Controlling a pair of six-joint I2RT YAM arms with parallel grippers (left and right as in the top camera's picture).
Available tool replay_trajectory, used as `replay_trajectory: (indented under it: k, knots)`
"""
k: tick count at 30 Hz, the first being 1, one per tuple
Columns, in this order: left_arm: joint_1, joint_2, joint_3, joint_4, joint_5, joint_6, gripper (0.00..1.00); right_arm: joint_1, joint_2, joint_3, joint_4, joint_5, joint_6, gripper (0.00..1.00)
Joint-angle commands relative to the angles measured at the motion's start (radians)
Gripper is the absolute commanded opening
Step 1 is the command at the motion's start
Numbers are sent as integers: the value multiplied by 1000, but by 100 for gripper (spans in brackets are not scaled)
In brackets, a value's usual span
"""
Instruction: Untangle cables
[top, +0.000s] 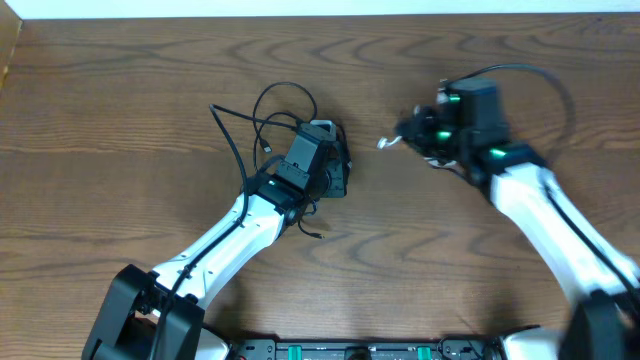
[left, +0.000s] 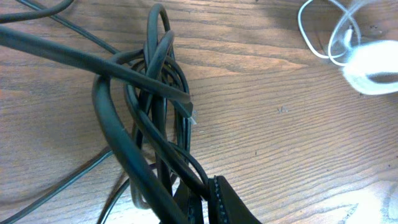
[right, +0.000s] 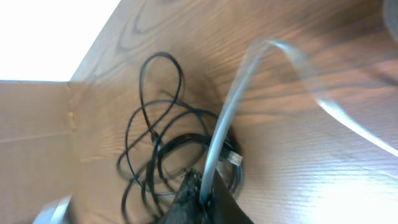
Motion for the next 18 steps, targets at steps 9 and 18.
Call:
replay_trajectory:
  k: [9, 18]
  knots:
    - [-3, -8, -4, -5, -12, 19, 8, -81, 57, 0, -98, 449, -303, 1]
    - [-3, -8, -4, -5, -12, 16, 7, -140, 254, 0, 48, 447, -337, 49]
